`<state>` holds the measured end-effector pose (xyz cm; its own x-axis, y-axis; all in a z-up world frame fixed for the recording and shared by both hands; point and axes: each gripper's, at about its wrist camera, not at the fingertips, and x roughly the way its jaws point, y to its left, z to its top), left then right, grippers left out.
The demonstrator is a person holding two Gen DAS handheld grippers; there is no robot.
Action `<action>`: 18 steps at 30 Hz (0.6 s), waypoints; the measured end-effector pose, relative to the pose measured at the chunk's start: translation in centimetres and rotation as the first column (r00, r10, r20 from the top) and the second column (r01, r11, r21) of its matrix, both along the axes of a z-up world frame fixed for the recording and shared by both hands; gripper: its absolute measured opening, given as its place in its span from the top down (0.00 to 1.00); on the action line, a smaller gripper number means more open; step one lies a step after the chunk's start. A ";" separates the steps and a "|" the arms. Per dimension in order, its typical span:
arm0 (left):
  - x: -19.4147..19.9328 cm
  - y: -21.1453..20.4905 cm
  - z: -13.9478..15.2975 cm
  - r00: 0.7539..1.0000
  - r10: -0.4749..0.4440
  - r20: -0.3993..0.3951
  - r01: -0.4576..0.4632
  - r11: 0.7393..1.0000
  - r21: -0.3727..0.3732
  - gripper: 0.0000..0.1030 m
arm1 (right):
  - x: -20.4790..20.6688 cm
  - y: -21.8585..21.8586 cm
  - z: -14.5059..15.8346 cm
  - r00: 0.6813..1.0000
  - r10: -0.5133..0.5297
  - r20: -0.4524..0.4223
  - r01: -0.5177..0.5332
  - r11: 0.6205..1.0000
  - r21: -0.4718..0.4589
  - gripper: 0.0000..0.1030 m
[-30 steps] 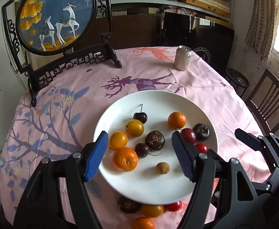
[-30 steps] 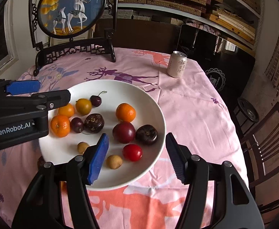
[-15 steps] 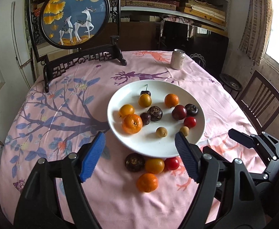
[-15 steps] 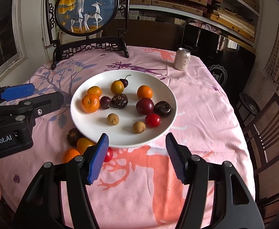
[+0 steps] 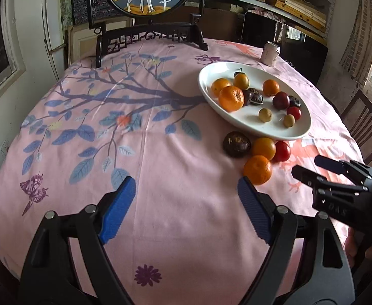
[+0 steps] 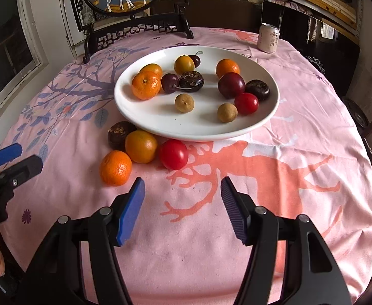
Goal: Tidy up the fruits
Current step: 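Grasp a red tomato with the right gripper while the left grasps a tangerine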
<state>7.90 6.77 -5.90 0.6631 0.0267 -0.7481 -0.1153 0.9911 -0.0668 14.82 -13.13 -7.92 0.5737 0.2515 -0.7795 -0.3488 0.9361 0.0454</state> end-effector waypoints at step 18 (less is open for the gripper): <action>2.0 -4.2 -1.7 0.990 -0.119 -0.077 0.117 0.993 -0.031 0.18 | 0.0 -0.6 -0.4 0.999 0.033 -0.019 -0.033 0.999 -0.027 0.73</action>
